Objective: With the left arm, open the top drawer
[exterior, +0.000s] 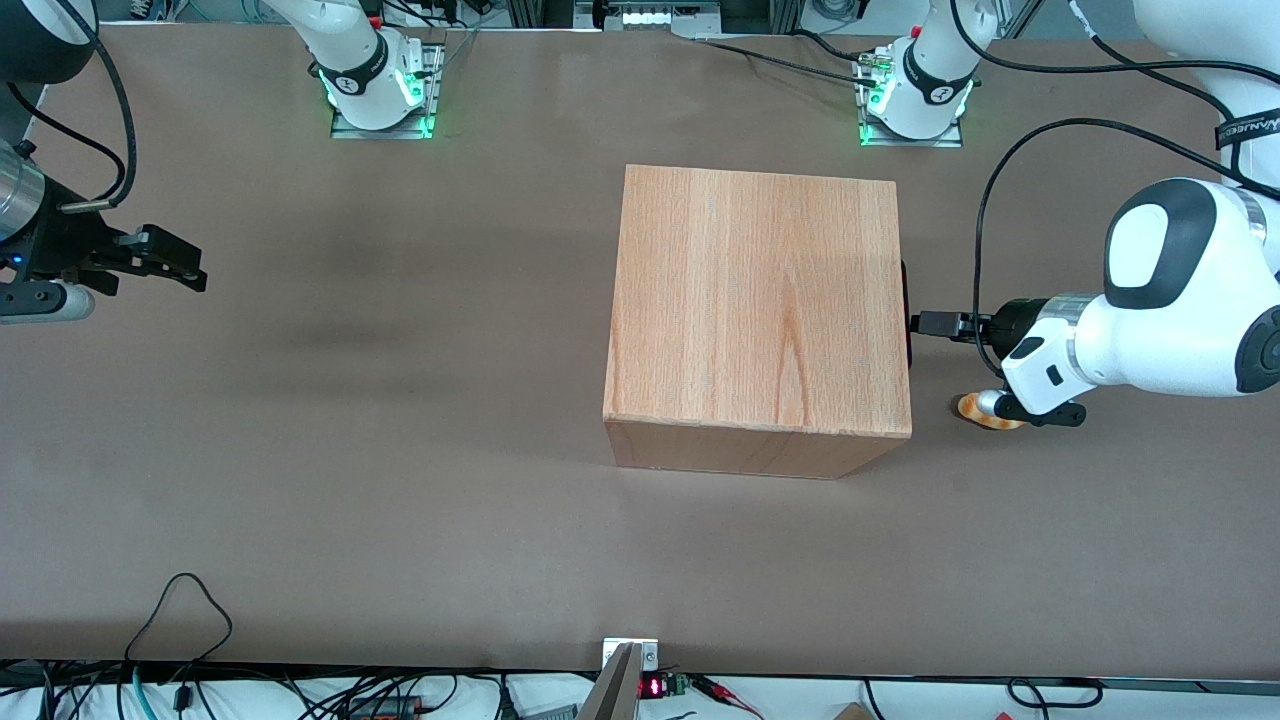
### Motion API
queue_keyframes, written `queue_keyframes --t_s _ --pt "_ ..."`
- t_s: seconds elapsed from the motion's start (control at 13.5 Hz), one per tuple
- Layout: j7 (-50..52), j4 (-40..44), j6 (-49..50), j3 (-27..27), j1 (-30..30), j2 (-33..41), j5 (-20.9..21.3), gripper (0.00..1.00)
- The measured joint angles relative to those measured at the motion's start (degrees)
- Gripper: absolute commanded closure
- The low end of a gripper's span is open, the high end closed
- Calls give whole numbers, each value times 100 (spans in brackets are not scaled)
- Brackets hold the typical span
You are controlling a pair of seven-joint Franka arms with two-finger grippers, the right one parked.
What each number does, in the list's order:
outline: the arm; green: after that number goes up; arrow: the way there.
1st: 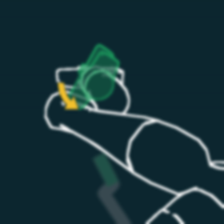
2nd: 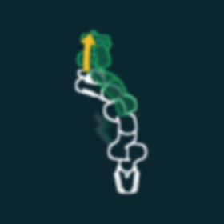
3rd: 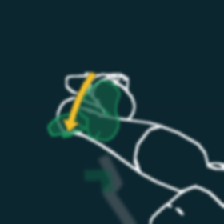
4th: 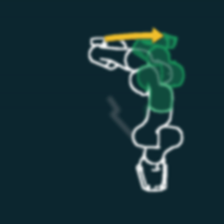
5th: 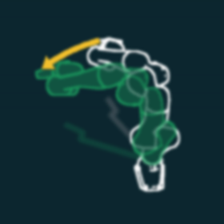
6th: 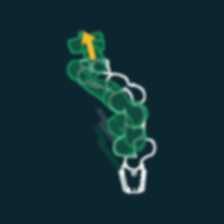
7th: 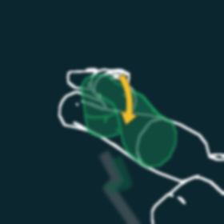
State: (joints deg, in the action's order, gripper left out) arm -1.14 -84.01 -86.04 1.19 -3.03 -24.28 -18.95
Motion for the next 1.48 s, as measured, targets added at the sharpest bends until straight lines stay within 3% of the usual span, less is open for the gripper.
queue_keyframes --t_s 1.48 --pt "-15 15 -155 27 -24 -431 -15 0"
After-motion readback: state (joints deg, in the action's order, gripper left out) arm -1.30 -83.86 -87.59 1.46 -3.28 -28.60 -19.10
